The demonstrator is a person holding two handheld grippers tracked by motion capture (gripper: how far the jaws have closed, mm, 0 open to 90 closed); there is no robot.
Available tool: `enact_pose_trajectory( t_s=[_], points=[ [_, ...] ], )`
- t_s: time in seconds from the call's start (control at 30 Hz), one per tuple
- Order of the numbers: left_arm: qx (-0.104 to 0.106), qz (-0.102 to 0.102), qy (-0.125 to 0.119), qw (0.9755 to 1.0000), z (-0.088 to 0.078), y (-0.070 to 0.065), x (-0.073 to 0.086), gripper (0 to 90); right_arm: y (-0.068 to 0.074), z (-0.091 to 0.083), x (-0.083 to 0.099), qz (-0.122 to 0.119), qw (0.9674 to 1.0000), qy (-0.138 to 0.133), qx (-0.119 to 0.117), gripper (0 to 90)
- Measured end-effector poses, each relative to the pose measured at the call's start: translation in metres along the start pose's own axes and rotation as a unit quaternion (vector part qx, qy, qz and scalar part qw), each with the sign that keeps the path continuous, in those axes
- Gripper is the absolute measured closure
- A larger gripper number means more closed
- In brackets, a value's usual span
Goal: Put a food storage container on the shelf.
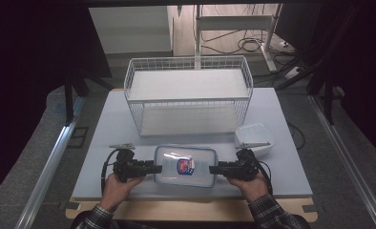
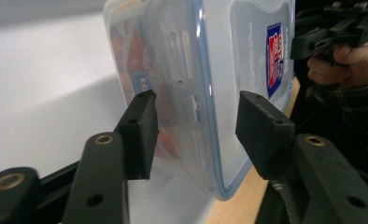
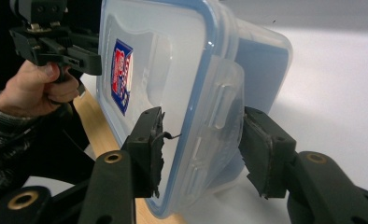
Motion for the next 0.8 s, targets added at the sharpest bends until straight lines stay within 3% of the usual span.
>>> enact_pose_trajectory(
  t_s=[0.07,0.13,0.4,0.7,0.8],
  points=[
    [0.008,-0.014,-0.003,0.9999,-0.001,0.001,0.000,53.1,0.003,-0.001,0.000,0.004,1.0000,-0.002,0.004,52.5],
    [-0.003,-0.008,-0.007,0.9999,-0.002,-0.001,-0.001,53.8,0.005,-0.001,0.000,0.002,0.9999,-0.006,0.009,53.2],
    [-0.009,-0.016,-0.037,0.9992,-0.006,-0.002,-0.006,53.7,0.006,0.001,-0.003,-0.005,0.9996,-0.023,0.011,53.3],
    [-0.014,0.013,-0.067,0.9975,-0.018,-0.021,-0.031,53.7,0.017,-0.016,-0.028,-0.031,0.9981,-0.053,0.010,53.1],
    [-0.020,0.032,-0.076,0.9964,-0.027,-0.032,-0.052,53.7,0.023,-0.026,-0.047,-0.044,0.9969,-0.064,0.008,53.1]
  ],
)
Point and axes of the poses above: each handheld gripper's, and its own axes: z roughly forward along the jaws, x roughly out of its underside, y roughly to its left, the point moved 4 cm from there along z, roughly forward along the jaws
